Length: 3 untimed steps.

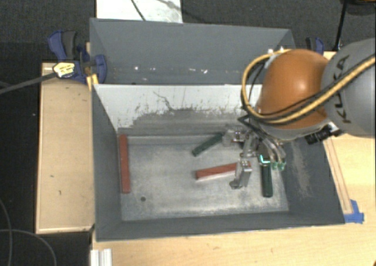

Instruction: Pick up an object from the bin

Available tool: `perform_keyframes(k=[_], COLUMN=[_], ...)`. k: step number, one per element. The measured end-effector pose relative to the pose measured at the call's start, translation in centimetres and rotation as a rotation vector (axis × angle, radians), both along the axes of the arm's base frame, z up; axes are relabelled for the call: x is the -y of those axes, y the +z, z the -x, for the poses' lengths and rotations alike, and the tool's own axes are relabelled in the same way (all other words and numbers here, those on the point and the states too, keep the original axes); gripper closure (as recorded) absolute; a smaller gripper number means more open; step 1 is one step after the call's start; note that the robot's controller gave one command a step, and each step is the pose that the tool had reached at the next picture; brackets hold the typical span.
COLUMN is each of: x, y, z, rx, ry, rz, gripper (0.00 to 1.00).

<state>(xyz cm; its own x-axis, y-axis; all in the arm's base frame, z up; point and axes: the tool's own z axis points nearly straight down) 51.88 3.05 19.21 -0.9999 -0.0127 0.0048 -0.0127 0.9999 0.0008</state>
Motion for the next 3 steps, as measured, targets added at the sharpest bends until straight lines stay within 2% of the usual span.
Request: perform_keyframes(k=[1, 2, 3], x=[0.0, -0.1, 1.7], y=[0.3, -4.6, -12.0], z=[-0.2, 0.6, 0.3], rx=[0.008, 0.013, 0.012], ry=[-0.001, -0.073, 0.042], rz=[0.000, 0.000, 0.000], gripper=[0.00, 0.00, 1.00])
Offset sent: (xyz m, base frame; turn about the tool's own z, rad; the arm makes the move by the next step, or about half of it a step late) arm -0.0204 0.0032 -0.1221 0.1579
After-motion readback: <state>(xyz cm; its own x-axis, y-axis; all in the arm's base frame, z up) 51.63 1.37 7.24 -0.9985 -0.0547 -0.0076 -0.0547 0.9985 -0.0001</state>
